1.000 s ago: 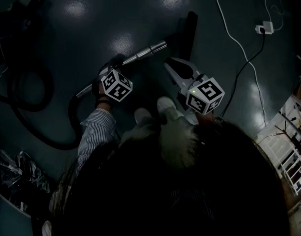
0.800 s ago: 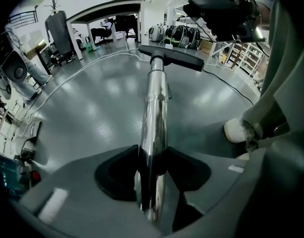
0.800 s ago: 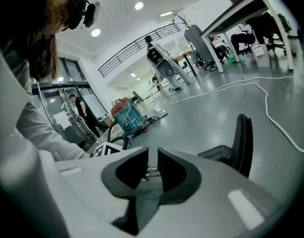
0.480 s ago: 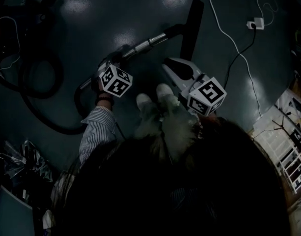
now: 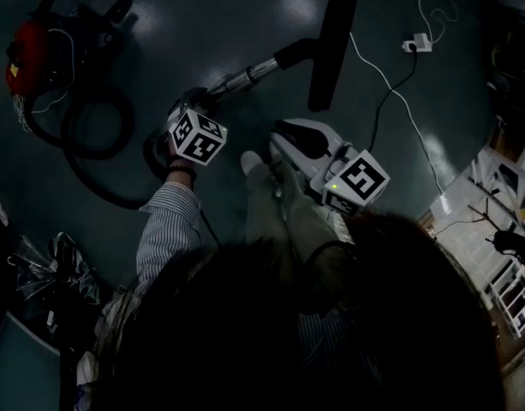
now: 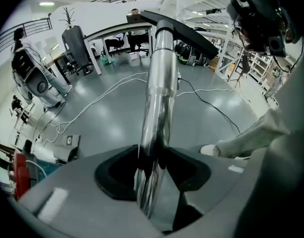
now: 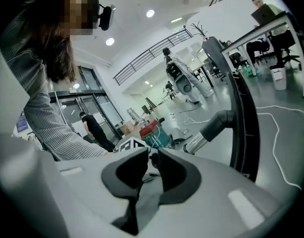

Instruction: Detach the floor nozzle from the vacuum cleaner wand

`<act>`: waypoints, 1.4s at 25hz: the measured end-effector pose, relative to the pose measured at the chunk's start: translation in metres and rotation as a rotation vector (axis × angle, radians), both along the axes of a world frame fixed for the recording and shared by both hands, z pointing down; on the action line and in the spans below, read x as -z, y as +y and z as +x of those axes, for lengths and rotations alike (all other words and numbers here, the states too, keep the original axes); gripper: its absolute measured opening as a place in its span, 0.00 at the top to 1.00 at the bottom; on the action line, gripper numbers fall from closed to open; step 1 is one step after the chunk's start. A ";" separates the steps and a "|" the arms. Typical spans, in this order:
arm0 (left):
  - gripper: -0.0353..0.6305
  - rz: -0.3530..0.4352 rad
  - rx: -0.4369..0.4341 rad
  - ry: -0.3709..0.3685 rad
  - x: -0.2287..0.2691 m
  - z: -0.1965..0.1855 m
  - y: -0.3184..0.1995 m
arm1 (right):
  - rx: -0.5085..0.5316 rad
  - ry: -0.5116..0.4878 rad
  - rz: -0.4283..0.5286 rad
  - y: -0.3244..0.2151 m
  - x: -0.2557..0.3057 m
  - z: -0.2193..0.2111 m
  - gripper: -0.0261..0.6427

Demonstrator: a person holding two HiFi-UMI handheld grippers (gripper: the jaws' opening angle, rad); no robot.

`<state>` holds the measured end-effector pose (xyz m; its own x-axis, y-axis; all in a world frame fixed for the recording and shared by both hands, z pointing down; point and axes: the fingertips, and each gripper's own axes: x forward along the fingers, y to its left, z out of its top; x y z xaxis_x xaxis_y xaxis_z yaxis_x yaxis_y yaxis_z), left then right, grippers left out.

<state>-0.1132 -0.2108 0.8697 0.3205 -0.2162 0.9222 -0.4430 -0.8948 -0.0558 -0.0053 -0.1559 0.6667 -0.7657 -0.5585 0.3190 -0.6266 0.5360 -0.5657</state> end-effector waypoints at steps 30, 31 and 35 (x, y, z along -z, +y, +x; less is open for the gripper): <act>0.66 0.272 0.312 0.127 0.400 -0.024 -0.005 | -0.030 -0.105 0.353 0.024 0.393 -0.016 0.89; 0.66 0.283 0.324 0.140 0.411 -0.023 -0.006 | -0.036 -0.105 0.376 0.025 0.403 -0.016 0.89; 0.66 0.332 0.352 0.196 0.449 -0.015 -0.010 | -0.089 -0.099 0.445 0.026 0.434 -0.012 0.89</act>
